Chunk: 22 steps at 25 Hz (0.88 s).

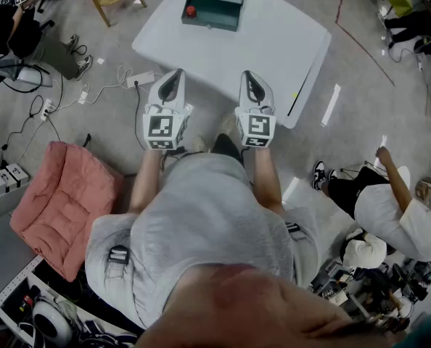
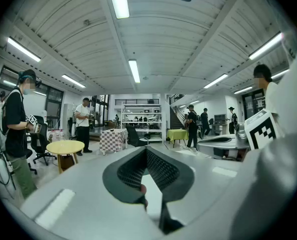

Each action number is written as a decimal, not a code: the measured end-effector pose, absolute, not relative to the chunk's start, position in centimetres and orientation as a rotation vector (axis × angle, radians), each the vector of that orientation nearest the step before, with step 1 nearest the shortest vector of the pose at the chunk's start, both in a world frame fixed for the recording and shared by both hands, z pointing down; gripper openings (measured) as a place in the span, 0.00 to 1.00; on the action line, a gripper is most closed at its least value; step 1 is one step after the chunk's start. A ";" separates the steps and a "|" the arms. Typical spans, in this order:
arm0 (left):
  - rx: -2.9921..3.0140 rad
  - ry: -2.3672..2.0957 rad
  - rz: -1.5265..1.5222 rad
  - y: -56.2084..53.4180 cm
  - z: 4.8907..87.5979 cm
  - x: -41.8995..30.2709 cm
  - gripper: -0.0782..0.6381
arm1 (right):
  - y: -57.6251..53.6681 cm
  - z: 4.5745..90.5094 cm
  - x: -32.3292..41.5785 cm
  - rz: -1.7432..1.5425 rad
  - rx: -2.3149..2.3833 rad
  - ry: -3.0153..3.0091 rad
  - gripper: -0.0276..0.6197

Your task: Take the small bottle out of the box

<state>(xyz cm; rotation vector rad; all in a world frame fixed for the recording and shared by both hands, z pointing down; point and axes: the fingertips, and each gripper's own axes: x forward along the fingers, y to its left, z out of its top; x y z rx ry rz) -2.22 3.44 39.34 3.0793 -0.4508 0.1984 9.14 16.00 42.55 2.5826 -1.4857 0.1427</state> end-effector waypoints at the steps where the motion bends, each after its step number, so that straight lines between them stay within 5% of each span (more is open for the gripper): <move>1: 3.082 -0.440 0.195 3.6 39.4 -2.2 0.13 | 16.0 42.4 9.1 0.144 2.581 -1.485 0.05; 22: 3.064 -0.526 0.170 1.3 38.9 -2.3 0.13 | 12.7 41.4 9.7 0.132 2.542 -1.583 0.05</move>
